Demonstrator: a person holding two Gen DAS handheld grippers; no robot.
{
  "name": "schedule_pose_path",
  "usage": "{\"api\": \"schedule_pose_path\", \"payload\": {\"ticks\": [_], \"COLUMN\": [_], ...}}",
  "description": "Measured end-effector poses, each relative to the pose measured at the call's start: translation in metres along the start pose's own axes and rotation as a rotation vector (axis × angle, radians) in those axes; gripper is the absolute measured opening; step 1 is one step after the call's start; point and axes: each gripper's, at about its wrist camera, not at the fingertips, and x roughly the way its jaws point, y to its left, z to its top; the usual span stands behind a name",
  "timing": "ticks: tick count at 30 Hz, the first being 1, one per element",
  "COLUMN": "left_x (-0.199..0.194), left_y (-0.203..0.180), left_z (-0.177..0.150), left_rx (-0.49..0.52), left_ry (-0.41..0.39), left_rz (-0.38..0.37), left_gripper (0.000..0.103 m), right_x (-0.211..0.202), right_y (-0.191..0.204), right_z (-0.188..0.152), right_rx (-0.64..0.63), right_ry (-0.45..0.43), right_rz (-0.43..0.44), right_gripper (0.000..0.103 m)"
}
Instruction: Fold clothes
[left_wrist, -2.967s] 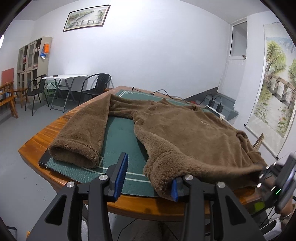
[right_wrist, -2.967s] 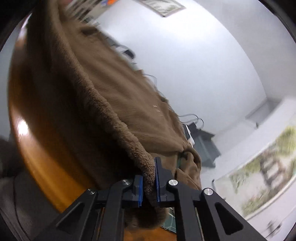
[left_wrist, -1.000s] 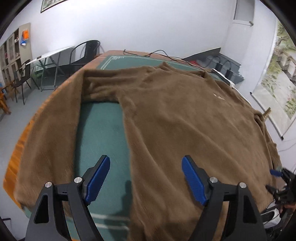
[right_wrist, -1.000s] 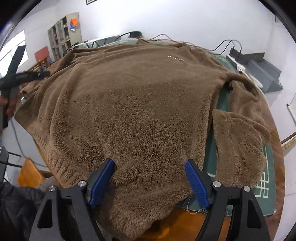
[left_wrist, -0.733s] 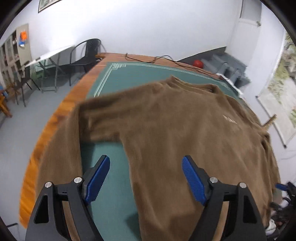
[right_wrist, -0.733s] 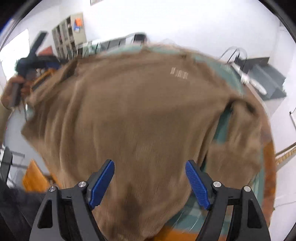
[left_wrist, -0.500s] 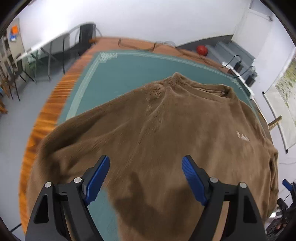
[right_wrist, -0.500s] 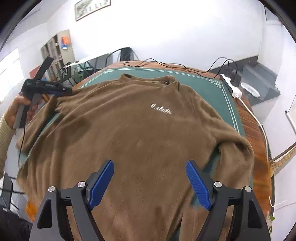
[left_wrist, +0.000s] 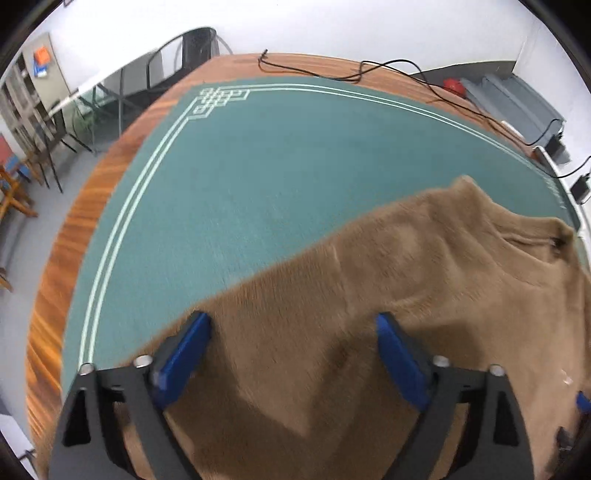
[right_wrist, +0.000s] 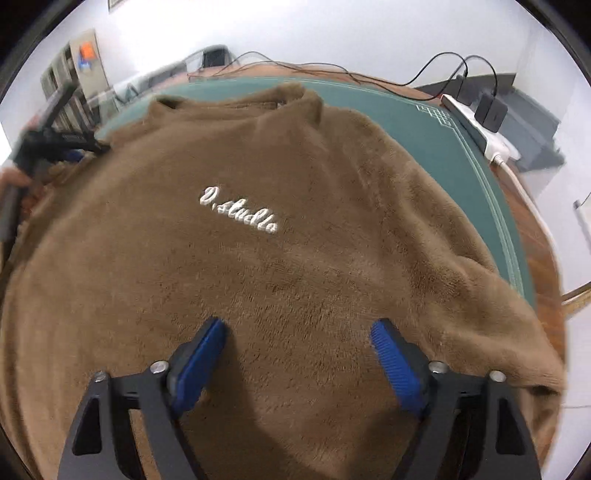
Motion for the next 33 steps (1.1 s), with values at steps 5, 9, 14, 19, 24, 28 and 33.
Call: {"api": "schedule_pose_path", "payload": {"ticks": [5,9,14,19,24,28,33], "left_x": [0.004,0.004,-0.021,-0.072,-0.116,-0.138,-0.155], "left_y": [0.009,0.006,0.000,-0.030,-0.062,-0.075,-0.096], "left_z": [0.011,0.008,-0.010,-0.047,-0.092,-0.136,-0.186], "left_rx": [-0.024,-0.023,-0.027,0.057,0.147,0.162,0.204], "left_ry": [-0.044,-0.050,-0.059,-0.055,-0.035,-0.005,-0.019], "left_rz": [0.100,0.103,0.044,-0.090,-0.244,-0.367,-0.441], "left_gripper": [0.102,0.103,0.102,0.102,0.102,0.102,0.102], "right_x": [-0.002,-0.010,-0.022,-0.033,-0.093,-0.138,-0.163], "right_y": [0.003,-0.002,-0.002,0.005,-0.013,-0.063,-0.127], "right_z": [-0.005,-0.004,-0.010,-0.029,-0.063,-0.111,-0.173], "right_rx": [-0.014,0.055,0.093,0.065,0.144,0.292,0.521], "right_ry": [-0.011,-0.030,-0.050,-0.066,-0.189,-0.253,-0.242], "right_rz": [-0.029,-0.023,0.003,-0.008,-0.028,-0.058,-0.067], "right_gripper": [0.087,0.087,0.087,0.088,0.088,0.088,0.088]}}
